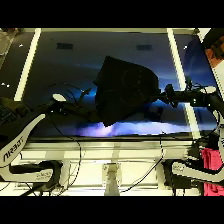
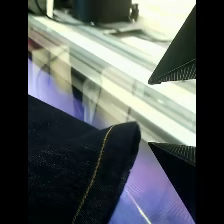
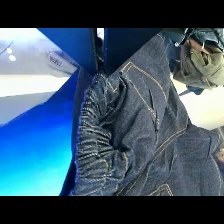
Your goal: Fold the clothes and pants, and hang the long-sleeved shirts on hangers.
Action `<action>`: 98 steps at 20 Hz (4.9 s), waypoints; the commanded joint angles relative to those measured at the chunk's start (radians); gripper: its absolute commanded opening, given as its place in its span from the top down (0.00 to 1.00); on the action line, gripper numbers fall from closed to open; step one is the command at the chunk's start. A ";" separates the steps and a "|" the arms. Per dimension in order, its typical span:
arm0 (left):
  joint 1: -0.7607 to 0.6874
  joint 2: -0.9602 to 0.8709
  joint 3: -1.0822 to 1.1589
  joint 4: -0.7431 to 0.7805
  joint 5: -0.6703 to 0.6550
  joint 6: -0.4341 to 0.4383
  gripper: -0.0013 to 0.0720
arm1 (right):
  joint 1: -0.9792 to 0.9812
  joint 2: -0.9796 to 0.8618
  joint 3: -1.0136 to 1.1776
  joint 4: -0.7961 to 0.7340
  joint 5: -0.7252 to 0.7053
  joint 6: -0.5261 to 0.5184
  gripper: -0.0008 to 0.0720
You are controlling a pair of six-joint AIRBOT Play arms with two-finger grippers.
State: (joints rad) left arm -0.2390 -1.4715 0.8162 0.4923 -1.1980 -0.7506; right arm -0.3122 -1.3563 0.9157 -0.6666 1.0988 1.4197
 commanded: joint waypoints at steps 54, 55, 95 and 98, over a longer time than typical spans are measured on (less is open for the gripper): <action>0.079 -0.228 1.044 0.132 0.149 -0.204 0.97 | 0.204 -0.244 0.958 -0.037 0.101 -0.042 0.96; 0.069 -0.221 1.022 0.210 0.108 -0.239 0.97 | 0.200 -0.223 0.926 -0.061 0.168 -0.044 0.96; -0.087 0.334 0.263 0.725 0.341 -0.263 0.97 | 0.200 0.658 -0.454 -0.026 0.149 0.199 0.96; -0.094 0.275 0.428 0.620 0.394 -0.262 0.97 | 0.200 0.681 -0.391 -0.072 -0.026 0.327 0.96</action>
State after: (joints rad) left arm -0.3248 -1.1557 1.1355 1.2144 -0.8700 -1.0218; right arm -0.1116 -0.6895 0.4740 -0.7208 1.2152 1.6417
